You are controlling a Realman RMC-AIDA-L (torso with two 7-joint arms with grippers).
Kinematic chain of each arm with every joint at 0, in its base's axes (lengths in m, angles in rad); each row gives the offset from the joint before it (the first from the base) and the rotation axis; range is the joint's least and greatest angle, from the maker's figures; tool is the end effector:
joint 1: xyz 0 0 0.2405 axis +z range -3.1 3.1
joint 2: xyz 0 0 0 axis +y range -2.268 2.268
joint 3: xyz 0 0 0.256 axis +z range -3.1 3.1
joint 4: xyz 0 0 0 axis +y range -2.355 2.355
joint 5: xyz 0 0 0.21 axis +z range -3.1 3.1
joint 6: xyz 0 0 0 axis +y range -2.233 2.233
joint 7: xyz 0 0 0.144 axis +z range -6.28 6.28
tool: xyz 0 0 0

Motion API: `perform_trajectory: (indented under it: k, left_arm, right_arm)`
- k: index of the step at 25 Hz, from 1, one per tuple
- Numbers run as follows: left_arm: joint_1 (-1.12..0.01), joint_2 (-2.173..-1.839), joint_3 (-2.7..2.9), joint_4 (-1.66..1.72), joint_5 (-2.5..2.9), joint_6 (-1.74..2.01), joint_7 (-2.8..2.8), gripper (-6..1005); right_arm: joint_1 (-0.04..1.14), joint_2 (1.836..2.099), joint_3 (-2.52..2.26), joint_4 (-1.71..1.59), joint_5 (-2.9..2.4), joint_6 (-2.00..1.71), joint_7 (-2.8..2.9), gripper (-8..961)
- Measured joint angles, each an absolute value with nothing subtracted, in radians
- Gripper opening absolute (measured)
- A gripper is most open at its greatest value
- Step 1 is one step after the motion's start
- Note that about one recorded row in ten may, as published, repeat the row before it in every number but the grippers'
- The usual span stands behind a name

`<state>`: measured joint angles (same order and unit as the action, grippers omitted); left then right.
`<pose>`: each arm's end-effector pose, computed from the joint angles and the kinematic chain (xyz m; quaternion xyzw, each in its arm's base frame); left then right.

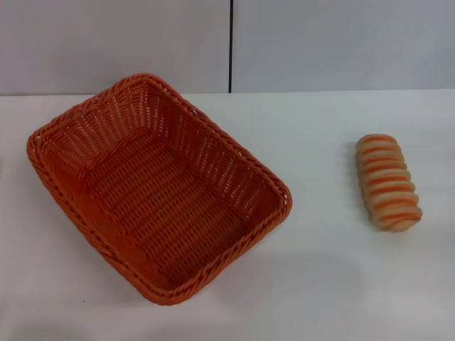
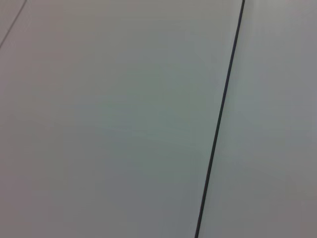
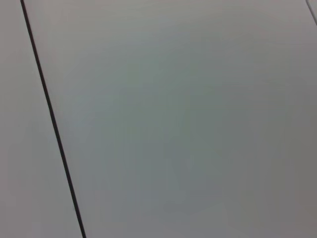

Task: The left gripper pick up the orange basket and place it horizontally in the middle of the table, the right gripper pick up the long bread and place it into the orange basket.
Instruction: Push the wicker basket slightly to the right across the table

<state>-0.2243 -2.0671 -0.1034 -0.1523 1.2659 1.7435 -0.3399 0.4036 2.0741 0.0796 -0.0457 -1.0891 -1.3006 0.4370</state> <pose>-0.3653 0.2199 0.0528 -0.4894 -0.2211 -0.4426 0.7182 0.3958 0.2958 0.0733 -0.4764 0.3204 0.3735 0.7286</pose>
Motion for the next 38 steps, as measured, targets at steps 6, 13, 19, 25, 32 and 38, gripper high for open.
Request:
perform_trajectory:
  k: [6,13,19,25,32,38]
  left_arm:
    - [-0.230,-2.067,-0.099,-0.155,1.270,1.743,-0.342,841]
    - [-0.237,-2.066,-0.099,-0.155,1.270,1.741,-0.343,839]
    - [-0.236,-2.063,-0.050,-0.126,1.270,1.724,-0.358,838]
    - [-0.241,-2.063,-0.014,-0.075,1.273,1.730,-0.433,837]
    - [-0.259,-2.060,0.080,0.113,1.306,1.756,-0.732,836]
    - [-0.269,-2.058,0.140,0.192,1.320,1.758,-0.804,834]
  right_arm:
    - [0.403,2.074,0.080,-0.046,-1.090,-1.293,0.436,694]
    - [0.402,2.075,0.059,-0.043,-1.091,-1.290,0.436,695]
    - [0.395,2.073,-0.039,-0.056,-1.091,-1.288,0.436,695]
    - [0.393,2.071,-0.064,-0.068,-1.123,-1.288,0.463,694]
    - [0.398,2.070,-0.091,-0.102,-1.154,-1.297,0.556,694]
    - [0.380,2.069,-0.159,-0.231,-1.212,-1.359,0.740,695]
